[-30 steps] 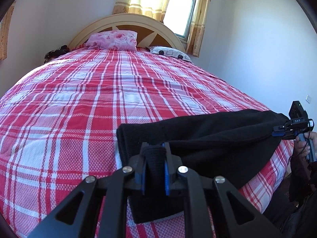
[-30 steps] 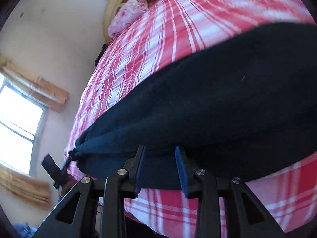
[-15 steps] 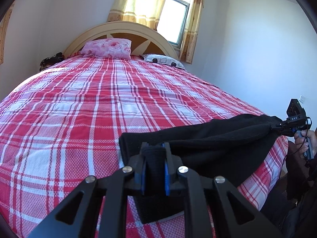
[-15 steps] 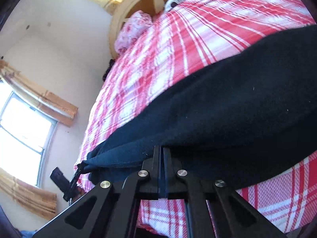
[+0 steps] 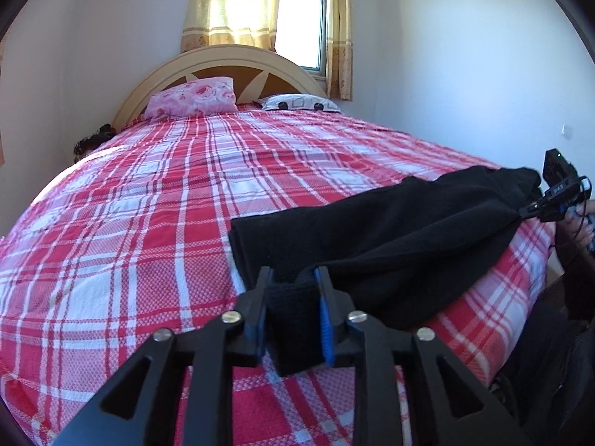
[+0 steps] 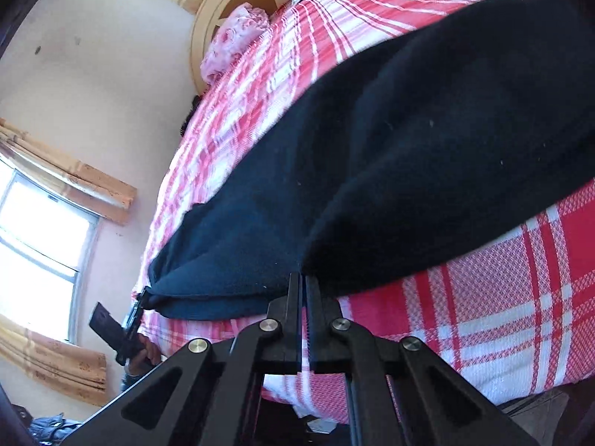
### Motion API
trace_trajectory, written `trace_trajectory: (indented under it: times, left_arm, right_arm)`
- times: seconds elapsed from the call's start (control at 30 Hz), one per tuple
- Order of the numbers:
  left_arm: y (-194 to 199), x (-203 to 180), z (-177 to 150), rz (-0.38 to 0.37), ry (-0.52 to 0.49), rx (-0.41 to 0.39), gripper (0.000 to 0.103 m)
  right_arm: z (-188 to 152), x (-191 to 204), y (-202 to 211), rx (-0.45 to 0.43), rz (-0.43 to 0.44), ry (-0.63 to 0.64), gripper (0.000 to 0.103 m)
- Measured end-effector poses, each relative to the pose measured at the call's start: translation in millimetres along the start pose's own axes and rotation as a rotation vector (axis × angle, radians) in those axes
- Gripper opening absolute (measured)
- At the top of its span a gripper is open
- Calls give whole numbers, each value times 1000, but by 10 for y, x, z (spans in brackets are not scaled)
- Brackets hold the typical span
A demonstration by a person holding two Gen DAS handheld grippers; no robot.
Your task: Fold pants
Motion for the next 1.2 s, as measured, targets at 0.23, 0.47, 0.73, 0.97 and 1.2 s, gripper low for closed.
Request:
trace_trajectory:
  times: [0.23, 0.47, 0.73, 0.97, 1.2]
  left_arm:
    - [65, -6, 42, 18, -37, -13, 27]
    - [81, -34, -37, 17, -44, -1, 32]
    - [304, 18, -140, 106, -87, 48, 75]
    - [331, -24, -62, 108, -38, 0, 76]
    - [248, -158, -23, 103, -74, 1, 76]
  right_arm:
    - [-53, 180, 180, -11, 24, 45, 1]
    - [-81, 34, 43, 30, -49, 55, 1]
    - [-214, 341, 148, 6, -138, 245, 3]
    - [-712, 1461, -532, 51, -119, 720, 3]
    - [-1100, 1680, -1267, 61, -295, 1085, 3]
Point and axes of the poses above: each gripper's, at about its wrist camera, not at the fingertips, and y roughly against the way its jaws point, x to its left, z to its top, the point moved 6 cm from there along -y, roughly the way its jaws point, and after that the axes turned 11 degrees about -y, right-handed, at the moved point
